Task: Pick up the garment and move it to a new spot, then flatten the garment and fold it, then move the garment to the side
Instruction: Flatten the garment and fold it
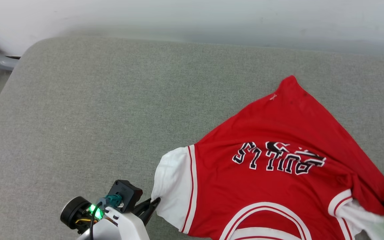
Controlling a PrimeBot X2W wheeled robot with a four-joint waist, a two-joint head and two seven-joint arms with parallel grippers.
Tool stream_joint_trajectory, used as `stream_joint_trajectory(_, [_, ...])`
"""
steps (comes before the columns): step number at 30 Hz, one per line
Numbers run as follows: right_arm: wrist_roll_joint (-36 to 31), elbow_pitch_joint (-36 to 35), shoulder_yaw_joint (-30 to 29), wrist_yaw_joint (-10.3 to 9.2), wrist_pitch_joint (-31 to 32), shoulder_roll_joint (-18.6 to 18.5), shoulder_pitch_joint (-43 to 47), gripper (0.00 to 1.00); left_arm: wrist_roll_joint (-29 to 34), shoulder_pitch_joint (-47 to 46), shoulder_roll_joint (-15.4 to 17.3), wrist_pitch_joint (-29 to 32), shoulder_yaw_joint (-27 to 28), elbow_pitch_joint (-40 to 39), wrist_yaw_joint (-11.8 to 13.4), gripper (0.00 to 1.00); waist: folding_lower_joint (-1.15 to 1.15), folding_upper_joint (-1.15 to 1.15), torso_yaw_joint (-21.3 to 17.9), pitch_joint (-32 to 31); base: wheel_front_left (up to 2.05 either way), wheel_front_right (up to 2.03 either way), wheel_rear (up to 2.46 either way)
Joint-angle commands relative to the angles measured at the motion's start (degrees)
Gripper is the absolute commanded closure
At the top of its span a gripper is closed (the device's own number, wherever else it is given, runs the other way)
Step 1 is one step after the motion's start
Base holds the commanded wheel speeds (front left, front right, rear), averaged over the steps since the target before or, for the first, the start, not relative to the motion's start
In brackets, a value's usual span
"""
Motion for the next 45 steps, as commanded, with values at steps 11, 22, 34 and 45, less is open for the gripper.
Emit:
stream_joint_trajectory(11, [0.12,-3.97,-3.12,-0.08,1.09,1.19,7.02,1.00,-0.30,0.29,0.19,-0.61,-0.22,-0.18,0.36,1.00,0.01,0.00,-0.18,-0.69,0.00,0.00,0.00])
stream_joint_trajectory(22, [3.20,-11.07,-6.06,-0.07,3.56,-1.70,2.20,0.00,-0.05,-0.99,-0.07,-0.68,-0.64,-0.80,0.10,1.00,0.01,0.00,0.66,0.69,0.00,0.00,0.00])
stream_joint_trajectory(34, [-0.23,-17.14,-4.20,-0.07,13.81,-1.83,-17.93,0.00,2.03,-5.55,-1.42,-1.53,-1.74,-4.18,-0.86,1.00,0.01,0.00,6.06,8.97,0.00,0.00,0.00])
stream_joint_trajectory(45, [-9.45,-6.26,0.21,-0.07,16.47,1.15,-33.40,0.00,3.03,-8.58,-3.07,-2.72,-3.06,-4.89,-1.75,1.00,0.01,0.00,11.50,15.33,0.00,0.00,0.00])
